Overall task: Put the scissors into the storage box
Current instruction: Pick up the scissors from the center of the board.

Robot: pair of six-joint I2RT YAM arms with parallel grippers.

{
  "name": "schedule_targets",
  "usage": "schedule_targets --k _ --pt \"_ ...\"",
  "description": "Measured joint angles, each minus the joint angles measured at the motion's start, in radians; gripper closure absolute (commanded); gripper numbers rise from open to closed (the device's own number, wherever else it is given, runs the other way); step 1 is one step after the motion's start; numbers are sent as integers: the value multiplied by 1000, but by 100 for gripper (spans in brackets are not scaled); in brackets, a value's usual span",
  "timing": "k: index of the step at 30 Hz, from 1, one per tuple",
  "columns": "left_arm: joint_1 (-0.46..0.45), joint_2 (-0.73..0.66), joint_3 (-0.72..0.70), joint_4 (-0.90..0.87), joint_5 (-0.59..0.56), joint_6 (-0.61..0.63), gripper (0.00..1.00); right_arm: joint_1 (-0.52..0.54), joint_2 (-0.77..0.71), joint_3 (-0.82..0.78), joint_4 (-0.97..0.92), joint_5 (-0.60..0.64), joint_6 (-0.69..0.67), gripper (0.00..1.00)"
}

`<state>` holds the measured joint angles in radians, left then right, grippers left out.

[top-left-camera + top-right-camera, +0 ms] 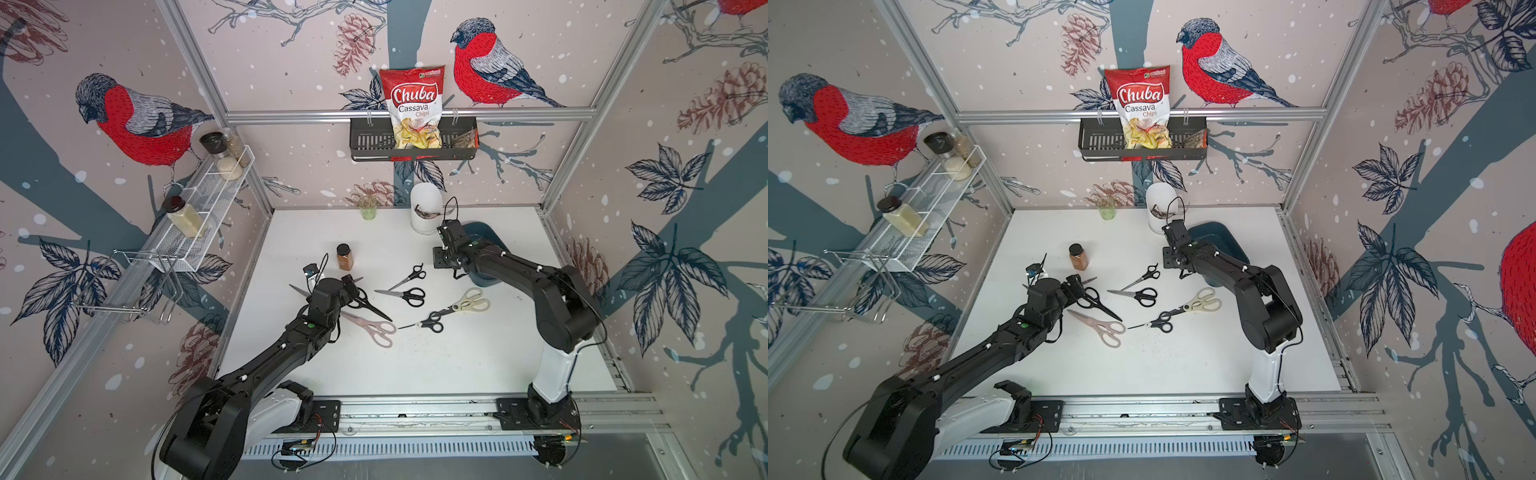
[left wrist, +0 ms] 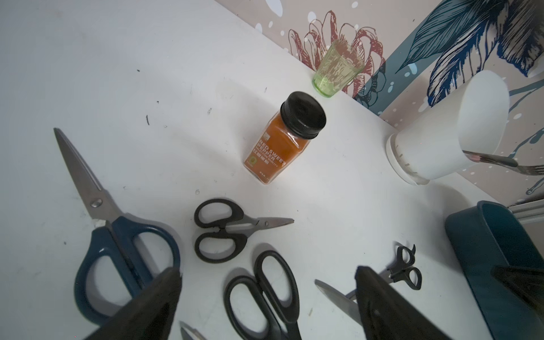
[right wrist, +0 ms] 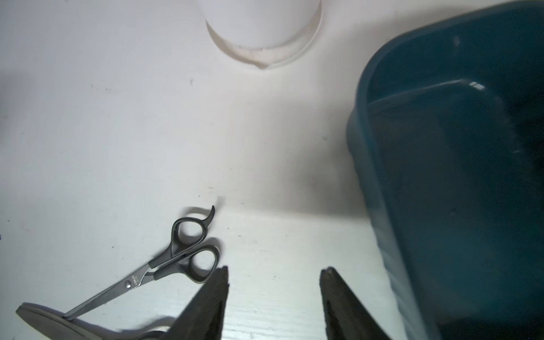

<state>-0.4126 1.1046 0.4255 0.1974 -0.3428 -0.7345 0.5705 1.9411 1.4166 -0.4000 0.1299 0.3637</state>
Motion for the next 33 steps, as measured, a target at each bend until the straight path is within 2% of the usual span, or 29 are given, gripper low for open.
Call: schedule_targets --k 5,10,26,33 --pt "-3 34 0 1 2 -17 4 2 169 187 -145 -84 75 63" --pt "-3 40 -14 3 3 -16 4 18 240 287 -245 -112 113 64" --pt "-3 -5 -79 18 4 -12 4 70 329 394 -398 -87 159 71" --pt "-3 -8 -76 23 3 2 4 68 347 418 -409 -74 174 78"
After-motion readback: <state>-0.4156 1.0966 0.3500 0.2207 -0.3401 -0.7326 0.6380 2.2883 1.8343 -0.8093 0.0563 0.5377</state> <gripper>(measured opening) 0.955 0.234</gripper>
